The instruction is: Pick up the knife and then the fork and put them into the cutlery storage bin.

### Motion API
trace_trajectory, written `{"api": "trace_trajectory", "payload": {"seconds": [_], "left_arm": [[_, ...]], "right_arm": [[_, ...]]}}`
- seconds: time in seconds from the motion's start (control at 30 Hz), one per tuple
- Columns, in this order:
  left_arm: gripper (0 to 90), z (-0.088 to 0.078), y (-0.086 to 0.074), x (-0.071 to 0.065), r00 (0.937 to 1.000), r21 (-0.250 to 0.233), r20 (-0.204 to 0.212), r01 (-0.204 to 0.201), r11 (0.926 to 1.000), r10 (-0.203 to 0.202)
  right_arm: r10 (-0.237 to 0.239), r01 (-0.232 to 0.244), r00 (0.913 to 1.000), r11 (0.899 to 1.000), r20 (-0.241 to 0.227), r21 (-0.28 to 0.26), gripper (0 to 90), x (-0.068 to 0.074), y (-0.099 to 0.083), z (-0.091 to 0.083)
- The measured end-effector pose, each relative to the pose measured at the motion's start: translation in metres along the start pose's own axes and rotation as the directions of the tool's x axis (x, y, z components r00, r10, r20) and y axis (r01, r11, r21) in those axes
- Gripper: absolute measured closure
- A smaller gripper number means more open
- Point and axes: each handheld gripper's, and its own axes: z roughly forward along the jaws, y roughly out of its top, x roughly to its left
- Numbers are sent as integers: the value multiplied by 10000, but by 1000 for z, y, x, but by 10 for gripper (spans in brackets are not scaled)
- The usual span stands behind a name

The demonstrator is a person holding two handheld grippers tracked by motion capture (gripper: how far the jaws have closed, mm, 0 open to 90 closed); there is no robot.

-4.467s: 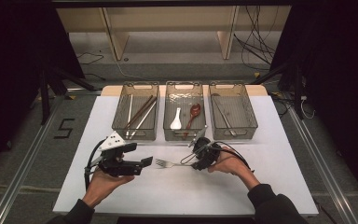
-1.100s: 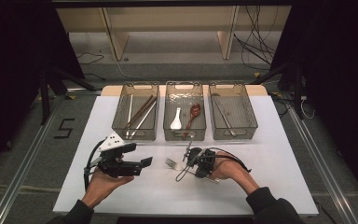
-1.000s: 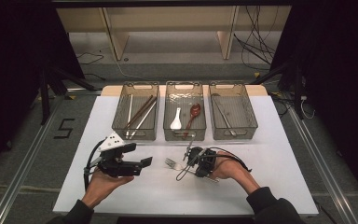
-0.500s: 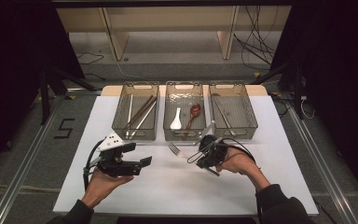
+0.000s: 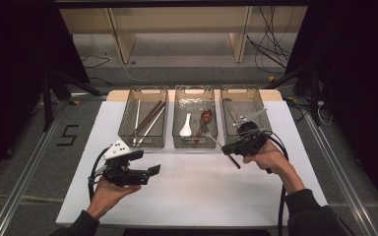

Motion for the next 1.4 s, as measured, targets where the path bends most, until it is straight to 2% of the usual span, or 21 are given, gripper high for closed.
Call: {"api": "trace_trajectory", "payload": {"seconds": [0.2,0.33,0.47,0.6,0.77,1.2,1.4], "left_arm": [[163,-1,0,0,10000,-137,34,55,9999,-54],[160,-1,0,0,10000,-186,22,45,9998,-45],[160,-1,0,0,10000,-186,31,32,9998,-31],[160,-1,0,0,10000,-223,30,25,9997,-24],[160,-1,0,1,10000,-223,24,18,9997,-18],[160,-2,0,1,10000,-268,50,-2,9996,3],[160,-2,0,0,10000,-277,32,1,9996,0]], "right_arm": [[736,-711,9967,9952,350,-672,832,-20,-1,-16],[1265,-1177,9899,9848,633,-1276,832,-34,2,-28],[1675,-1504,9805,9761,1025,-1571,832,-46,10,-37],[2106,-1856,9680,9668,1366,-1754,832,-58,17,-40],[2665,-2326,9471,9539,1788,-1899,832,-72,24,-40],[3550,-3095,8965,9299,2650,-1986,831,-95,36,-34],[3705,-3276,8837,9261,2859,-1872,830,-102,38,-29]]}}
